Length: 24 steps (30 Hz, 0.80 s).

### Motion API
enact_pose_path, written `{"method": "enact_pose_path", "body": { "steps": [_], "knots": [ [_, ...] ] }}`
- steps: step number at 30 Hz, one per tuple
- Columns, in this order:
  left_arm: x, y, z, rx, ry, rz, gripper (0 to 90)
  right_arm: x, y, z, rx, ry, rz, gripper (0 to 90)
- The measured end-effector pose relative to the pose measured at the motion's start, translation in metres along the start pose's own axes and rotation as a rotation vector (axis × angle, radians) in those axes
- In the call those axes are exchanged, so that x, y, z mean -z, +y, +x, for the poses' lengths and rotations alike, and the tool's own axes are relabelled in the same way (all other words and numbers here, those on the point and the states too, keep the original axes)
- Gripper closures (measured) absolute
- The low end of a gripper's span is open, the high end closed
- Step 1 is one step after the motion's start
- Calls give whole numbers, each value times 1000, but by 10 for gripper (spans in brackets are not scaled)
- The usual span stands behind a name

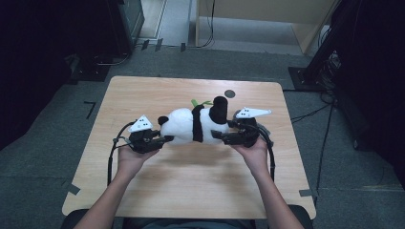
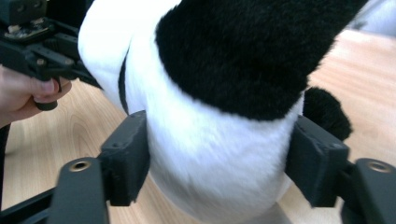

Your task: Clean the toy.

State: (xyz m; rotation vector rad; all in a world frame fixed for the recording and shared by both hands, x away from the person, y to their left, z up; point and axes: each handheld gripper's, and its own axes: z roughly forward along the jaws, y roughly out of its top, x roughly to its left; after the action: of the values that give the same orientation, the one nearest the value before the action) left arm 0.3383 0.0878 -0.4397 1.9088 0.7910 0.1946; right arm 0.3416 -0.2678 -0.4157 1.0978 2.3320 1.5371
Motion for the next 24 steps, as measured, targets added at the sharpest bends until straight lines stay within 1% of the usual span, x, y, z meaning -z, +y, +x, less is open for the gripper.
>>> {"method": "enact_pose_path", "body": {
  "steps": [2, 3, 4, 5, 7, 8, 10, 11, 12, 13, 14, 16, 17, 18, 20, 21, 22, 24],
  "knots": [
    [5, 1, 5, 33, -19, -18, 696, 1, -1, -1, 27, 19, -24, 267],
    [7, 2, 7, 35, -12, -21, 696, 2, -2, -2, 41, 30, -34, 263],
    [10, 2, 8, 35, -14, -31, 696, 3, -3, -3, 59, 45, -44, 263],
    [12, 3, 9, 31, -14, -32, 696, 3, -5, -3, 82, 45, -49, 263],
    [17, 4, 12, 46, -12, -48, 695, 2, -10, -6, 115, 38, -30, 268],
    [19, 4, 14, 59, -11, -64, 694, 1, -13, -8, 120, 35, -22, 268],
    [22, 5, 18, 86, -31, -85, 694, -2, -15, -12, 109, 44, 4, 268],
    [24, 6, 19, 97, -54, -96, 694, -3, -17, -13, 109, 56, 4, 268],
    [25, 6, 19, 98, -63, -96, 692, -7, -19, -14, 119, 73, 2, 268],
    [24, 6, 19, 103, -75, -96, 690, -9, -20, -15, 130, 80, 5, 268],
    [24, 6, 19, 114, -100, -91, 688, -11, -20, -15, 143, 83, 8, 268],
    [20, 6, 17, 118, -110, -80, 681, -18, -22, -12, 172, 92, 28, 267],
    [18, 6, 16, 117, -108, -68, 677, -21, -21, -9, 195, 48, 46, 274],
    [16, 6, 15, 115, -87, -64, 670, -23, -21, -6, 212, 17, 66, 313],
    [14, 5, 15, 117, -66, -49, 627, -26, -22, -3, 209, -12, 88, 368],
    [12, 4, 15, 117, -44, -47, 600, -26, -22, -3, 201, -14, 96, 379],
    [11, 4, 16, 120, -40, -44, 548, -26, -22, -4, 190, -14, 103, 388],
    [8, 2, 17, 138, -40, -43, 488, -26, -21, -5, 170, -14, 103, 394]
  ]
}}
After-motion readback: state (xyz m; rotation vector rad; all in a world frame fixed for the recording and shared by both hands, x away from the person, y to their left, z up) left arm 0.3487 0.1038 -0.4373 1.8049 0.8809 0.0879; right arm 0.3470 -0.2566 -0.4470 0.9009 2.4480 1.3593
